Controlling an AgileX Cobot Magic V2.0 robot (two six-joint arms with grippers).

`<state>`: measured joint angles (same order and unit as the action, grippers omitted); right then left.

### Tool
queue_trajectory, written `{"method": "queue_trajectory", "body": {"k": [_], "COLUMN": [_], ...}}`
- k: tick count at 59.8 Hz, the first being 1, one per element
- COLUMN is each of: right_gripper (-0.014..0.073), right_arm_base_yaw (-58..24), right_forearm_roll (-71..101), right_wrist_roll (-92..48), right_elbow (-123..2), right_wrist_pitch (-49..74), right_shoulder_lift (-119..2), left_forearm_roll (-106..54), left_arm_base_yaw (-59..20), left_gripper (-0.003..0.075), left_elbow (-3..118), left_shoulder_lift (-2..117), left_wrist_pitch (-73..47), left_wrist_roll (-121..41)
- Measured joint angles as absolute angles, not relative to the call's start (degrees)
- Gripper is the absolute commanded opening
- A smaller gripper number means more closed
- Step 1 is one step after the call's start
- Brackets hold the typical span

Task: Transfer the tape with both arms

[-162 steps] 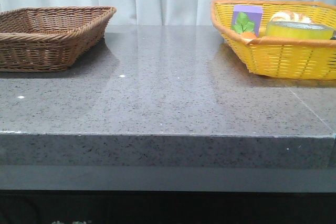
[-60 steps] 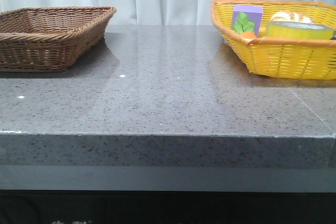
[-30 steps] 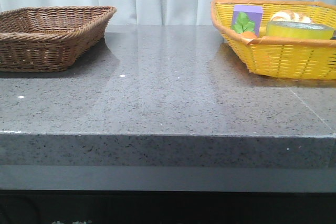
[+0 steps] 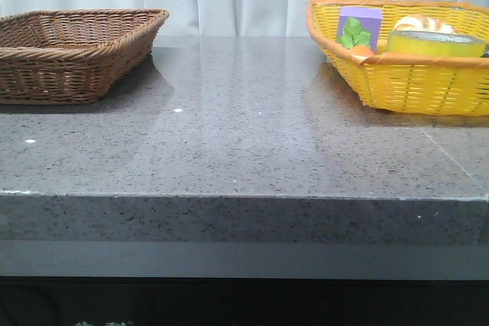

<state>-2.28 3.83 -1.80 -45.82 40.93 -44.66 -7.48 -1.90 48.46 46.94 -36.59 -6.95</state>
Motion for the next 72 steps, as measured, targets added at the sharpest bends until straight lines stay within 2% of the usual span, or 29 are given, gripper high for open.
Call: {"method": "queue_trajectory", "body": {"k": [4, 8, 19, 35, 48, 58, 72], "right_gripper": [0.0486, 0.0526, 0.0517, 0.0517, 0.0517, 0.0517, 0.0517], "right_arm_base_yaw": [-2.3, -2.3, -1.9, 3.6, 4.4, 4.4, 4.4], "right_forearm_roll": [3.8, 3.8, 3.6, 3.3, 3.5, 4.3, 4.4], "right_wrist_roll": [-1.8, -1.8, -1.5, 0.0, 0.0, 0.0, 0.0], "right_elbow": [-45.8, -45.8, -47.5, -58.9, -68.9, -76.9, -88.7], "right_wrist_pitch": [40.9, 40.9, 41.2, 45.1, 49.5, 52.0, 55.4], "right_shoulder_lift": [-44.7, -44.7, -47.2, -58.9, -70.8, -80.4, -93.2], "left_forearm_roll": [-7.5, -7.5, -8.2, -8.9, -9.0, -9.2, -9.2], "left_arm_base_yaw": [-1.9, -1.9, -6.2, -24.4, -36.3, -40.3, -40.8], "left_gripper": [0.0521, 0.0526, 0.0526, 0.0526, 0.0526, 0.0526, 0.0526], "left_elbow": [48.5, 48.5, 48.5, 48.5, 48.5, 48.5, 48.5], "left_shoulder_lift": [47.6, 48.2, 49.5, 49.6, 49.6, 49.6, 49.6], "left_wrist_pitch": [-36.3, -36.1, -34.5, -31.9, -30.9, -30.9, -30.9], "left_wrist_roll": [-6.9, -6.9, -6.9, -7.6, -7.7, -7.7, -7.7]}}
